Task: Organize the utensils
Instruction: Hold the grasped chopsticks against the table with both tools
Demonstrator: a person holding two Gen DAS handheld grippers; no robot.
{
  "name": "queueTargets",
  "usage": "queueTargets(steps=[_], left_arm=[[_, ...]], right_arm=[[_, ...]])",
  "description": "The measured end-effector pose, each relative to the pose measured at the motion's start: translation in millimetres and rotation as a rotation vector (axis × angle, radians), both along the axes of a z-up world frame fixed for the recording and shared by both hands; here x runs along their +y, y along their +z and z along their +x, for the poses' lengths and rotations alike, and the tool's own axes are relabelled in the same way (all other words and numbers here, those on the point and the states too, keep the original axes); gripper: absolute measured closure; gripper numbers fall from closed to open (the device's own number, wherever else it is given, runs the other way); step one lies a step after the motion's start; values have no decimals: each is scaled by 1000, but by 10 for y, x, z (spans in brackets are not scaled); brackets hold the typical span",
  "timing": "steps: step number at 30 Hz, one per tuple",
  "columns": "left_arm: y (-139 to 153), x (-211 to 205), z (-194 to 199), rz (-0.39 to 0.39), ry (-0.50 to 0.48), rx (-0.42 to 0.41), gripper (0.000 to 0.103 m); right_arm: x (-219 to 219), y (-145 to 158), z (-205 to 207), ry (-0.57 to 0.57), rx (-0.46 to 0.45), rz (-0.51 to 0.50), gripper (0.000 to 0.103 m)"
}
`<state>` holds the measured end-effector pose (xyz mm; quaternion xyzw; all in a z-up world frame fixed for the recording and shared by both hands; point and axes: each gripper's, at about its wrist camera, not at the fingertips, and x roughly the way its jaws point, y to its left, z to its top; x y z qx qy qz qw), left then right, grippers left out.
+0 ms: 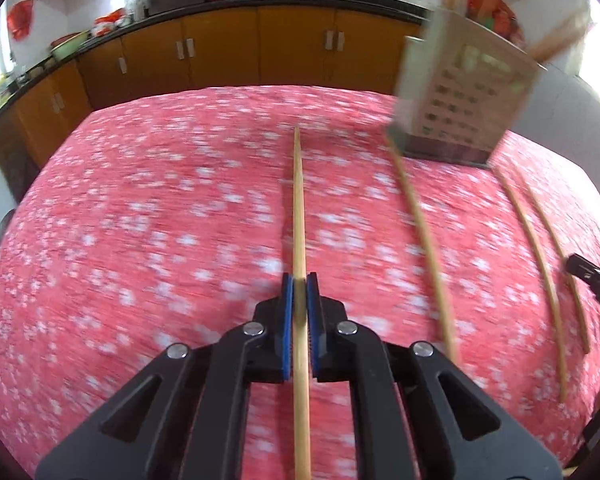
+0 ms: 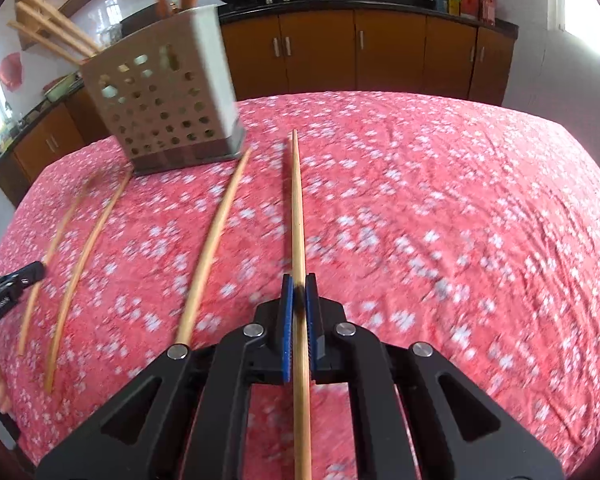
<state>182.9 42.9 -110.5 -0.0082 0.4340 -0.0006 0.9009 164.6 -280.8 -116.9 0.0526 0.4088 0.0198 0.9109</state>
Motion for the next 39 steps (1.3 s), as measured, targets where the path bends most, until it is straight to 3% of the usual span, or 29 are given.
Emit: queueTargets(steps=[6, 17, 39], left_arm=[[5, 346, 107, -26, 65, -10, 94], [25, 452, 65, -76, 64, -21, 94], [25, 445, 65, -72, 66, -19, 94]], right_arm=[[-138, 10, 178, -42, 12, -8, 97], [-129, -28, 125, -46, 0, -29, 96], [-122, -28, 120, -47, 1, -20, 95]])
